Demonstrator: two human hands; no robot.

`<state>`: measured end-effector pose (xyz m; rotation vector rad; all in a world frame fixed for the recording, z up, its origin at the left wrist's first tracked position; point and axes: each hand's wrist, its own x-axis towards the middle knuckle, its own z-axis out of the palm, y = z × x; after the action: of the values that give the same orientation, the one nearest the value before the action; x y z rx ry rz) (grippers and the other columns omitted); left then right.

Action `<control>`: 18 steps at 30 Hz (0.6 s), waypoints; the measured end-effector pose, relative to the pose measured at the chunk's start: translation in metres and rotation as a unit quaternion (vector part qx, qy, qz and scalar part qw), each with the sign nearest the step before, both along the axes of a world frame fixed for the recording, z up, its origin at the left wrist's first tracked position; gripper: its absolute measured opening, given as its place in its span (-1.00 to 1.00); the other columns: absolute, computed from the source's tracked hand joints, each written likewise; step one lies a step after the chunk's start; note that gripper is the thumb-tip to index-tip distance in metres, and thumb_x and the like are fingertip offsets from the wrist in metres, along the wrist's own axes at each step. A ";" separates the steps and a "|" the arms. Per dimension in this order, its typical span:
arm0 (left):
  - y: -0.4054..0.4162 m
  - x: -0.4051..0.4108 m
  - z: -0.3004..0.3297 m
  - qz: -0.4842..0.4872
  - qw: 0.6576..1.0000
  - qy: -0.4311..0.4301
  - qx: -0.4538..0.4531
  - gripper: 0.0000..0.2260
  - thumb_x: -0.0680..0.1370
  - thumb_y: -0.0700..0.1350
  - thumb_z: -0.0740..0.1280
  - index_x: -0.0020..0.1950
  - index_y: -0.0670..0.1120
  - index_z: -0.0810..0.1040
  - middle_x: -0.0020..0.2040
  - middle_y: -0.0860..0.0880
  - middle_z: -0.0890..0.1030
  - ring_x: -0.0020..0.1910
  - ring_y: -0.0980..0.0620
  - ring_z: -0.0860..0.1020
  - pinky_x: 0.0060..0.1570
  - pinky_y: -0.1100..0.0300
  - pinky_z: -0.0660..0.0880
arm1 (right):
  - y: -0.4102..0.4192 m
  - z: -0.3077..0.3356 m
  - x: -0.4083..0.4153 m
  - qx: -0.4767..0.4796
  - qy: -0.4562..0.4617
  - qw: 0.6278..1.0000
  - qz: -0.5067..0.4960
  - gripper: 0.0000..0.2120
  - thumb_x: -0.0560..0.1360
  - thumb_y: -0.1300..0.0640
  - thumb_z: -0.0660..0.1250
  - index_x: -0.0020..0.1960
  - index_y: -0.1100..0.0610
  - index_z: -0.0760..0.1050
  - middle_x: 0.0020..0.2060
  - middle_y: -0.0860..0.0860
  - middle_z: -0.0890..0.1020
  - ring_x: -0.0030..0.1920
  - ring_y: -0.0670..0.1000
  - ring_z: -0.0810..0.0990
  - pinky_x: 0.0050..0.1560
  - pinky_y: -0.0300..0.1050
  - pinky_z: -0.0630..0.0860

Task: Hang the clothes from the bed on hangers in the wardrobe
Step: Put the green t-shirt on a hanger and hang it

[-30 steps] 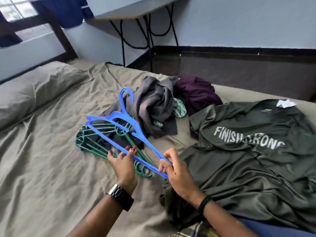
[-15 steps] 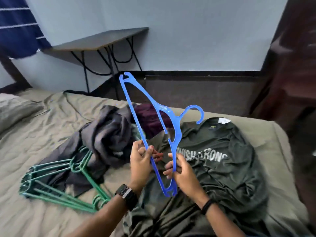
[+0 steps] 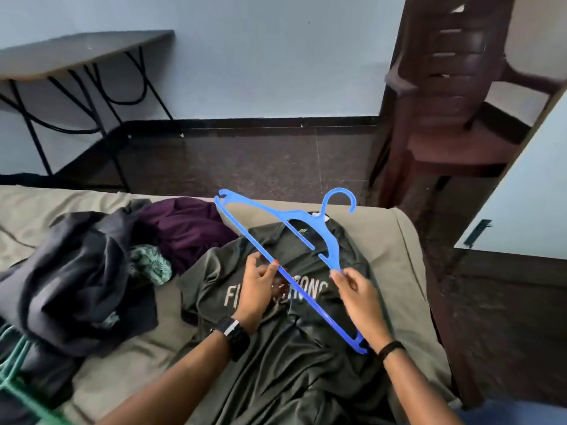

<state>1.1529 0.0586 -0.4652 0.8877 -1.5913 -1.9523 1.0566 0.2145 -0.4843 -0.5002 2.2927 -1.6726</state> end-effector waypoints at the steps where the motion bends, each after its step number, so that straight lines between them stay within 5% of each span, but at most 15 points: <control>1: -0.001 -0.008 -0.001 -0.019 1.000 -0.010 0.011 -0.88 0.63 -0.25 0.20 0.13 -0.13 0.31 -0.26 -0.09 0.57 -0.35 0.02 0.60 -0.37 0.15 0.56 | 0.005 0.000 -0.006 0.009 0.029 1.000 -0.008 -0.71 0.57 0.09 0.31 -0.24 0.25 0.41 -0.45 0.03 0.36 -0.38 -0.06 0.29 -0.32 -0.16 0.29; 5: -0.014 -0.030 -0.006 -0.159 0.981 -0.107 -0.005 -0.92 0.61 -0.25 0.26 0.05 -0.13 0.37 -0.19 -0.14 0.57 -0.34 0.01 0.59 -0.29 0.09 0.59 | 0.024 0.001 -0.023 0.054 0.082 0.994 -0.041 -0.86 0.56 0.13 0.32 -0.05 0.19 0.58 -0.28 0.13 0.63 -0.24 0.10 0.55 -0.16 -0.08 0.42; 7: -0.028 -0.040 -0.009 -0.190 0.954 -0.176 -0.152 -0.91 0.58 -0.27 0.29 0.05 -0.13 0.48 -0.12 -0.17 0.59 -0.20 -0.09 0.59 -0.07 -0.03 0.58 | 0.035 0.006 -0.032 0.088 0.117 0.987 -0.070 -0.85 0.55 0.09 0.33 0.02 0.14 0.61 -0.20 0.10 0.67 -0.16 0.14 0.60 -0.15 -0.03 0.45; 11: -0.059 -0.054 -0.016 -0.124 0.855 -0.237 -0.444 -0.81 0.54 -0.27 0.29 0.13 -0.24 0.55 0.10 -0.21 0.51 0.11 -0.16 0.50 0.20 0.06 0.38 | 0.057 0.018 -0.042 0.152 0.212 0.959 -0.112 -0.88 0.52 0.06 0.37 0.01 0.04 0.64 -0.29 0.11 0.65 -0.22 0.23 0.58 -0.25 0.01 0.48; 15: -0.086 -0.064 -0.021 -0.106 0.815 -0.288 -0.492 -0.70 0.53 -0.23 0.31 0.24 -0.27 0.44 0.20 -0.25 0.42 0.15 -0.25 0.46 0.21 -0.04 0.37 | 0.062 0.022 -0.048 0.149 0.204 0.961 -0.113 -0.85 0.50 0.05 0.40 0.02 0.05 0.66 -0.26 0.10 0.68 -0.20 0.21 0.60 -0.22 0.02 0.50; 18: -0.102 -0.072 -0.022 -0.100 0.808 -0.313 -0.489 -0.79 0.53 -0.27 0.27 0.15 -0.29 0.47 0.15 -0.29 0.46 0.11 -0.29 0.49 0.14 -0.07 0.38 | 0.067 0.023 -0.052 0.166 0.200 0.959 -0.115 -0.86 0.47 0.00 0.42 -0.08 0.05 0.66 -0.37 0.11 0.62 -0.28 0.22 0.55 -0.27 0.04 0.49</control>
<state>1.0807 -0.0433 -0.4875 0.9228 -2.7326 -0.6333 1.0043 0.2817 -0.4616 -0.5534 2.9561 -1.3212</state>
